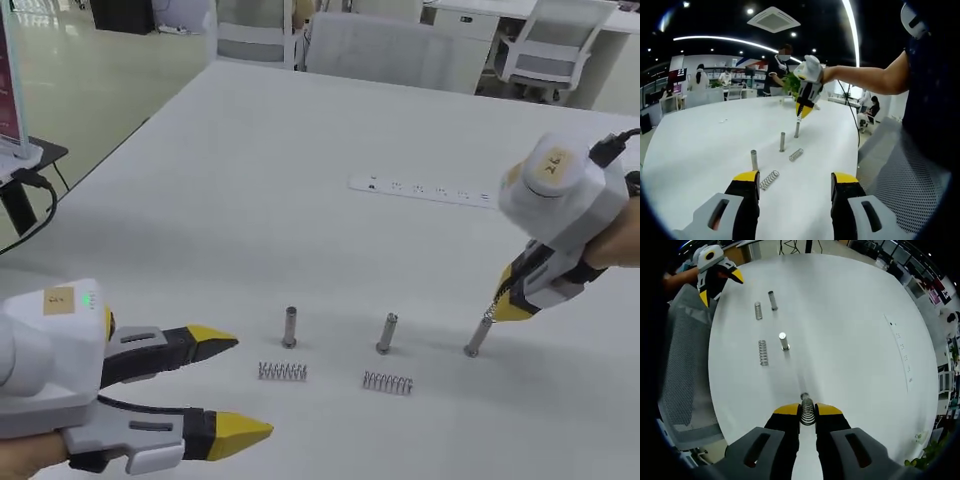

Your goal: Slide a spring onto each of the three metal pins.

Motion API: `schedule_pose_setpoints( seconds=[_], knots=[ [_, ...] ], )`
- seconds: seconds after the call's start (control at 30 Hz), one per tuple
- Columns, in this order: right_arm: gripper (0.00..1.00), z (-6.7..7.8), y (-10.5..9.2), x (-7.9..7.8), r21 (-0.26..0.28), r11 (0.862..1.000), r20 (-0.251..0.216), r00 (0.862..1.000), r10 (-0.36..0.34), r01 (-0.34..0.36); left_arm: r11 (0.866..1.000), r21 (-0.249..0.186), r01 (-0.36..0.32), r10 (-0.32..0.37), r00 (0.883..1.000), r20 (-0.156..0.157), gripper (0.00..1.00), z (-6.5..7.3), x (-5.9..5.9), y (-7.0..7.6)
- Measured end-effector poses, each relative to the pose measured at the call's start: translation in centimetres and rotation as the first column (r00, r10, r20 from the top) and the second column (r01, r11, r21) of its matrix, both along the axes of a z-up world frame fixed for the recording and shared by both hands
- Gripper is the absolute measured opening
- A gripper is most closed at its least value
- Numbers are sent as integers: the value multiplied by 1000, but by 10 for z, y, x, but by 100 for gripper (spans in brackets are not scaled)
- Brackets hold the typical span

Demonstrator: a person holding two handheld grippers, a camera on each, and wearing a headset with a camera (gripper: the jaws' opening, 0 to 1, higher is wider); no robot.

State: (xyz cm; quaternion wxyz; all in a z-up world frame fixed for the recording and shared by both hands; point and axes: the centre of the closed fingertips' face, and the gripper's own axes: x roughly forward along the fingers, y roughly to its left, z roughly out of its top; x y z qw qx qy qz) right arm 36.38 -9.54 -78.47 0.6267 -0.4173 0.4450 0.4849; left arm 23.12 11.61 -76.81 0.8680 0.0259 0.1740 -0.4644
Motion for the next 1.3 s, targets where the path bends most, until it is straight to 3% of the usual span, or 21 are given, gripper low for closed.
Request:
schedule_pose_setpoints(
  seconds=[0.9,1.3],
  knots=[
    [9,-47,3,-5,-61,998,-72,997,-6,2,1000,0,-5,5,1000,-4,50,-2,3,0],
    [9,-57,4,-9,-82,997,-81,997,-9,2,1000,1,-8,8,1000,-6,50,-2,2,0]
  ],
)
